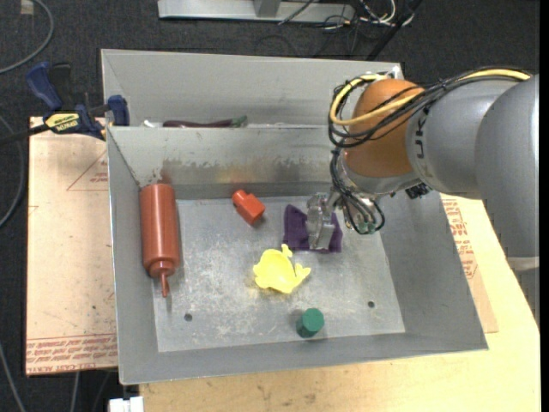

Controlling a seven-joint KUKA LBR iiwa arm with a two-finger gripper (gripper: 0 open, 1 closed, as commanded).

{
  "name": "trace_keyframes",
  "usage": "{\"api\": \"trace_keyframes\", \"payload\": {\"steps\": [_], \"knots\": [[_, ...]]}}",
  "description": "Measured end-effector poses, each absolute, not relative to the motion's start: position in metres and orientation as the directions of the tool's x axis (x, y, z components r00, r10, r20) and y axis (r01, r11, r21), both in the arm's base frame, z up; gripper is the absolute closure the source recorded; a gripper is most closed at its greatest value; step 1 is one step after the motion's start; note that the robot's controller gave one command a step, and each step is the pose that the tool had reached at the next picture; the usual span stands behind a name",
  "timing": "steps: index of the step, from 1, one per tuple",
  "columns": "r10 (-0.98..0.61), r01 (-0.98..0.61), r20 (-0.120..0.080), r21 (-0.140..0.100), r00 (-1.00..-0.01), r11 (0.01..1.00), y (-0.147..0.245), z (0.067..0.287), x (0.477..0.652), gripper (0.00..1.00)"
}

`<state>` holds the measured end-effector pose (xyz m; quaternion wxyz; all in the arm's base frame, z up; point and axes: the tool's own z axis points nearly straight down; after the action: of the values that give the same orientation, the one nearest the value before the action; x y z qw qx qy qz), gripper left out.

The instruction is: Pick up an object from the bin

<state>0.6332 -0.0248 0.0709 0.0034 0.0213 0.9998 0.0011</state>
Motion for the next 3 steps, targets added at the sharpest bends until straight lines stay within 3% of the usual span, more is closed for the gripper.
{"api": "trace_keyframes", "payload": {"steps": [1, 2, 3], "knots": [[0.042, 0.042, -0.007, 0.003, -0.999, 0.999, -0.0242, 0.0706, 0.633, 0.0], [0.042, 0.042, -0.008, 0.003, -0.999, 0.999, -0.0243, 0.0712, 0.6335, 1.0], [0.042, 0.042, -0.008, 0.003, -0.999, 0.999, -0.0243, 0.0712, 0.6335, 1.0]]}}
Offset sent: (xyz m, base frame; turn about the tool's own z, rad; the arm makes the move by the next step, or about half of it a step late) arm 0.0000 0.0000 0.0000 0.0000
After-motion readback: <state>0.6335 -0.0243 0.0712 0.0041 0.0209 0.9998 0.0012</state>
